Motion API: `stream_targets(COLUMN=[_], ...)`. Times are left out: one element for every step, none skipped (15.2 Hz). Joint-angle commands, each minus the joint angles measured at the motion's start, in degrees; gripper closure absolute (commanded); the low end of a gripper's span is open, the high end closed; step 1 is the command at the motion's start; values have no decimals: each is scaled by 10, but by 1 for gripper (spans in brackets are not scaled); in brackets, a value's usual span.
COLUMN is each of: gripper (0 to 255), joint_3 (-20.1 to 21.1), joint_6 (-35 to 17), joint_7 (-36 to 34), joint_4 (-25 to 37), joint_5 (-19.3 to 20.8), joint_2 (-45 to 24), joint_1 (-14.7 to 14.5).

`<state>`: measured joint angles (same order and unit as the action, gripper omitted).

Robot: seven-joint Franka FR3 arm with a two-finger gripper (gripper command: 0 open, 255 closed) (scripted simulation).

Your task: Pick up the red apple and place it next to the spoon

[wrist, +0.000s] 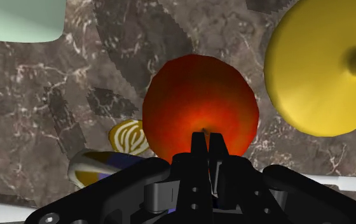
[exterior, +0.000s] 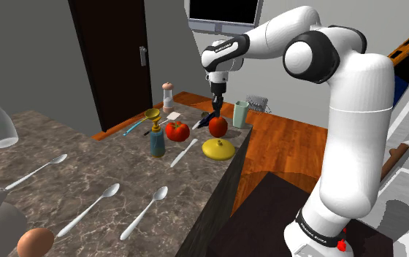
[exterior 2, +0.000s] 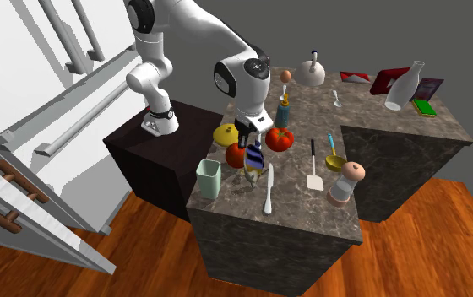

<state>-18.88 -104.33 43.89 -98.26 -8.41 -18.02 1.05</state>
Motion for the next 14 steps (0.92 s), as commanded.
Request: stream_targets(gripper=[255,255,255,255,255,255,255,255,255,255,255,255,255,255], joint_3=[0,0,-1,-1,-1,-1,-2,-2,-2,-2,-3,-3,-3,-3], joint_6=[0,7,14,20,27,34,41,48,56,63,70,77,84,92], joint_7=[0,-1,-2,-2,-3,-4,-5,-5,-6,-7,-7,-8,-9,-9], joint_4=[0,4,9,14,19,25,30,36,41,47,53,60,66,72], joint_5=[0,1,2,3,4,4,5,6,6,7,8,8,8,9], joint_2=[0,2,4,6,8,10,12,14,15,16,18,19,20,21], joint_1=[0,0,0,0,0,0,0,0,0,0,0,0,1,1])
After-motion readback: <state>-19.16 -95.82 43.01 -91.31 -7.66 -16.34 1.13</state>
